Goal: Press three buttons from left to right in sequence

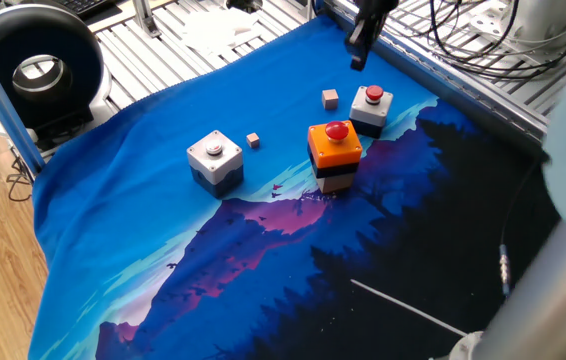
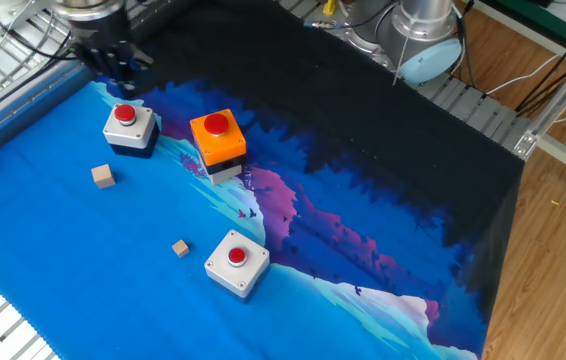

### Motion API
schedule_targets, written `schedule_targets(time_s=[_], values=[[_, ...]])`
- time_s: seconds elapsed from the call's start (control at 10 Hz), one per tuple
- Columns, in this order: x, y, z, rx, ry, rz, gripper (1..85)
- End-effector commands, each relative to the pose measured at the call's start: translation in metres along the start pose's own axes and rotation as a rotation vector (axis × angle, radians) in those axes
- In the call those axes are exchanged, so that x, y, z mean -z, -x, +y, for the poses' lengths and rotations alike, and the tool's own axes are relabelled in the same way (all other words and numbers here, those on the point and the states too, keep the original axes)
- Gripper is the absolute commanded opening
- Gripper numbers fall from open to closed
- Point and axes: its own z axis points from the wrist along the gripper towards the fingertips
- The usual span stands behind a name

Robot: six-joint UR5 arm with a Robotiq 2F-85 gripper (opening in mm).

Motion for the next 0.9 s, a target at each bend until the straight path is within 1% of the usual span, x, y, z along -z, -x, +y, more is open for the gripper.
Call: schedule_targets(time_s=[0.0,0.1,0.2,0.4,0.6,0.7,0.8], values=[[0.001,-0.014,0.039,-0.061,0.013,-0.003,1.0],[0.004,-0.018,0.048,-0.077,0.032,-0.005,1.0],[0.007,-0.022,0.049,-0.083,0.025,-0.001,1.0],[0.009,-0.016,0.063,-0.108,0.041,-0.016,1.0],[0.002,-0.005,0.077,-0.137,0.058,-0.055,1.0],[-0.006,-0.007,0.081,-0.16,0.047,-0.065,1.0],[-0.013,-0.011,0.079,-0.174,0.016,-0.063,1.0]])
